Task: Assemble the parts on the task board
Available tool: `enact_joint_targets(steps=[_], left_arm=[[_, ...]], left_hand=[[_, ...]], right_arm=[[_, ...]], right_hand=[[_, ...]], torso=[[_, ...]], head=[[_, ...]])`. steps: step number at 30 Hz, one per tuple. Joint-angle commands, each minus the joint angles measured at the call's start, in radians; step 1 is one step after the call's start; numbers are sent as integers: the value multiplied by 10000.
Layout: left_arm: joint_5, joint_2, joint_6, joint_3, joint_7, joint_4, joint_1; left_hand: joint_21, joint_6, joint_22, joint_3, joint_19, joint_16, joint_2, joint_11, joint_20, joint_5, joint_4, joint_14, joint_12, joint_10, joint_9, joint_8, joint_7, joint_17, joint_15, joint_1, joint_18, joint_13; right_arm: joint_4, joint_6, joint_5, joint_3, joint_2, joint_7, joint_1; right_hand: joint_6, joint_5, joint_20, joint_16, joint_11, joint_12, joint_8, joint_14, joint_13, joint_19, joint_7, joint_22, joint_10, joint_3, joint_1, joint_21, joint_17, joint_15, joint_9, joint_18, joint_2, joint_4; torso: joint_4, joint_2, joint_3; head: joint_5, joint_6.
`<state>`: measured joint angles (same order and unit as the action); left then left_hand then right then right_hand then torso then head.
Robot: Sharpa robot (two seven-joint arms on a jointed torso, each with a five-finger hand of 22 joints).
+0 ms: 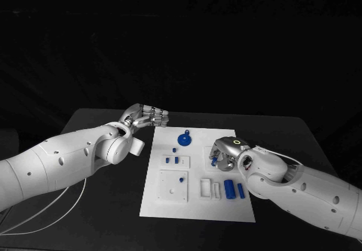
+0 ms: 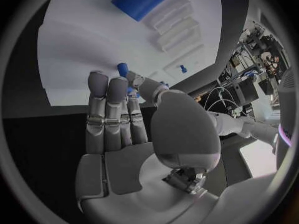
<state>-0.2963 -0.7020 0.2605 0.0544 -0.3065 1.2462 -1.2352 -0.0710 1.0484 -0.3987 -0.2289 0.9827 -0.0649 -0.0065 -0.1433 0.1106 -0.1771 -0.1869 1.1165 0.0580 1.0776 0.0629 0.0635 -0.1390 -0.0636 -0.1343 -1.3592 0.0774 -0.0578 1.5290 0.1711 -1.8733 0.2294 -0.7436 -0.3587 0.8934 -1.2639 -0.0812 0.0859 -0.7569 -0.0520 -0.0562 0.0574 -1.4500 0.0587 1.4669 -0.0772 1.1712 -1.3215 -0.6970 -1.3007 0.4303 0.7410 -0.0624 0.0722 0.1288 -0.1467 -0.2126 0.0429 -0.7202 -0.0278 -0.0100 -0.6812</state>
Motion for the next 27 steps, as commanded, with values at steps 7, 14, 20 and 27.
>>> enact_joint_targets(steps=[7,14,20,27], left_arm=[[54,33,-121,-9,-70,-90,-10],[57,83,-142,-7,-72,-178,-8],[73,202,-172,-4,-72,-276,-3],[79,352,-193,-2,-81,-369,7]], left_hand=[[-33,-25,16,7,53,42,86,-22,30,-15,64,-37,2,-67,-10,4,-74,-3,13,26,78,0],[-34,-20,20,13,52,41,91,-19,34,39,88,-33,2,-57,-10,5,-67,-4,11,54,74,0],[-33,-19,26,12,54,41,97,-18,33,43,93,-32,2,-55,-10,5,-67,-4,11,51,74,0],[-30,-15,38,11,57,42,108,-16,32,52,103,-30,3,-51,-10,5,-68,-4,13,44,74,0]], right_arm=[[833,77,237,578,-189,-7,2],[1203,46,364,703,109,20,2],[1169,75,5,218,653,121,1],[1091,143,-267,-374,1218,256,2]], right_hand=[[-112,16,55,-18,335,-49,65,-12,60,287,7,92,-709,10,60,23,38,-87,-4,121,72,5],[-138,21,59,-19,344,-49,65,-18,60,300,14,112,-725,41,90,-1,45,-93,-6,122,81,-10],[-145,-20,61,-14,343,-49,64,-18,59,314,16,149,-728,65,105,-41,52,-93,-11,115,114,-71],[-147,-29,62,-11,342,-49,65,-18,59,314,16,151,-728,67,113,-82,53,-94,-11,120,121,-91]], torso=[[-21,13,-13],[-37,27,-9],[-49,73,-41],[-29,89,-65]], head=[[-72,-28],[-189,-42],[-346,-45],[-523,-80]])
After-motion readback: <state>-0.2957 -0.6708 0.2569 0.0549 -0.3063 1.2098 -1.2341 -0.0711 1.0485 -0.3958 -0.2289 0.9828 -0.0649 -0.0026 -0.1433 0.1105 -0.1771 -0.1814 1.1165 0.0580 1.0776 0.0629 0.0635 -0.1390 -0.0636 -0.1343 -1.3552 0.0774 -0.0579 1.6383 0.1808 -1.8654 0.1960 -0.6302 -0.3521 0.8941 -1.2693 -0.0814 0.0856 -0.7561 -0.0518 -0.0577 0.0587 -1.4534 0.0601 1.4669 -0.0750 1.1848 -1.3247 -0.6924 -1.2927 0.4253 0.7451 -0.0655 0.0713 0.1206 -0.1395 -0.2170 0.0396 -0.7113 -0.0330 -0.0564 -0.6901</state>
